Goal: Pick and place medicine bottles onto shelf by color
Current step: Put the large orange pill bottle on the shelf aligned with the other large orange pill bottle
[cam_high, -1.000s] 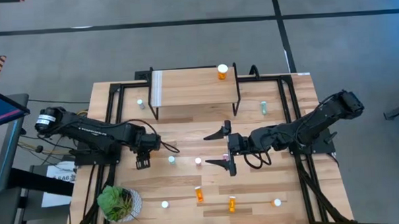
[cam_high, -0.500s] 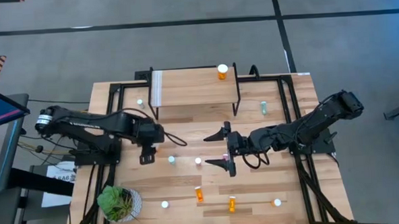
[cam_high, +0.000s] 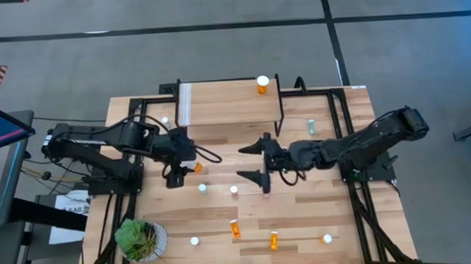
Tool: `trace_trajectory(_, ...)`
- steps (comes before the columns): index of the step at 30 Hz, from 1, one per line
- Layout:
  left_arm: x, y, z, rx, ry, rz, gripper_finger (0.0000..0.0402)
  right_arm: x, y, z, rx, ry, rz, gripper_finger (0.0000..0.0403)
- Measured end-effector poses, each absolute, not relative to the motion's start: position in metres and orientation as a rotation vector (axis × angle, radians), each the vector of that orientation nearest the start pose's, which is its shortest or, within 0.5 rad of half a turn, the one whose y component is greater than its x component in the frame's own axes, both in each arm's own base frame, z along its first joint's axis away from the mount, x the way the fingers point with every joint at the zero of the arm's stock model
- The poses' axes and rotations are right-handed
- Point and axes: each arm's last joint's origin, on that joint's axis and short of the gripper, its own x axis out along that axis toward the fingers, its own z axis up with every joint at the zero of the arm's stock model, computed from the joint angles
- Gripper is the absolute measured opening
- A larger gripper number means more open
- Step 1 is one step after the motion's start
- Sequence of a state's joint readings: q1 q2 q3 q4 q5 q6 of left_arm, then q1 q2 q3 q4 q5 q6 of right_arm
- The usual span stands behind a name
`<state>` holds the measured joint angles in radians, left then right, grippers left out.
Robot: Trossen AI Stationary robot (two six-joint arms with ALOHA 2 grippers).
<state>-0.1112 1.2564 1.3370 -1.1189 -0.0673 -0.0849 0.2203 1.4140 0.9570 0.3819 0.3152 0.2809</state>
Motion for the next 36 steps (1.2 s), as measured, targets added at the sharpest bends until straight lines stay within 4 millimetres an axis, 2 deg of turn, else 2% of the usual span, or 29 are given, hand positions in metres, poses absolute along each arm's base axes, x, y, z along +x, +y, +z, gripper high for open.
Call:
trace_trajectory(5,0.229,-0.024,0.356,0.035,0.988,-0.010,0.0205,0.329,0.047,0.282,0.312,0.116,-0.161,0.0391)
trace_trajectory(7,0.229,-0.024,0.356,0.046,0.981,-0.017,0.0205,0.335,0.044,0.272,0.297,0.151,-0.125,0.0391)
trace_trajectory(12,0.231,-0.024,0.358,0.049,0.954,-0.021,0.0206,0.351,0.046,0.261,0.251,0.101,-0.010,0.0387)
trace_trajectory(18,0.233,-0.024,0.359,0.045,0.932,-0.025,0.0206,0.366,0.043,0.240,0.243,0.088,-0.009,0.0384)
trace_trajectory(21,0.235,-0.025,0.361,0.035,0.903,-0.046,0.0206,0.371,0.044,0.232,0.185,0.062,-0.006,0.0383)
trace_trajectory(28,0.238,-0.026,0.362,0.027,0.874,-0.080,0.0206,0.379,0.046,0.232,0.030,-0.062,0.003,0.0363)
trace_trajectory(36,0.241,-0.026,0.365,0.024,0.834,-0.080,0.0206,0.394,0.051,0.252,-0.017,-0.001,0.006,0.0321)
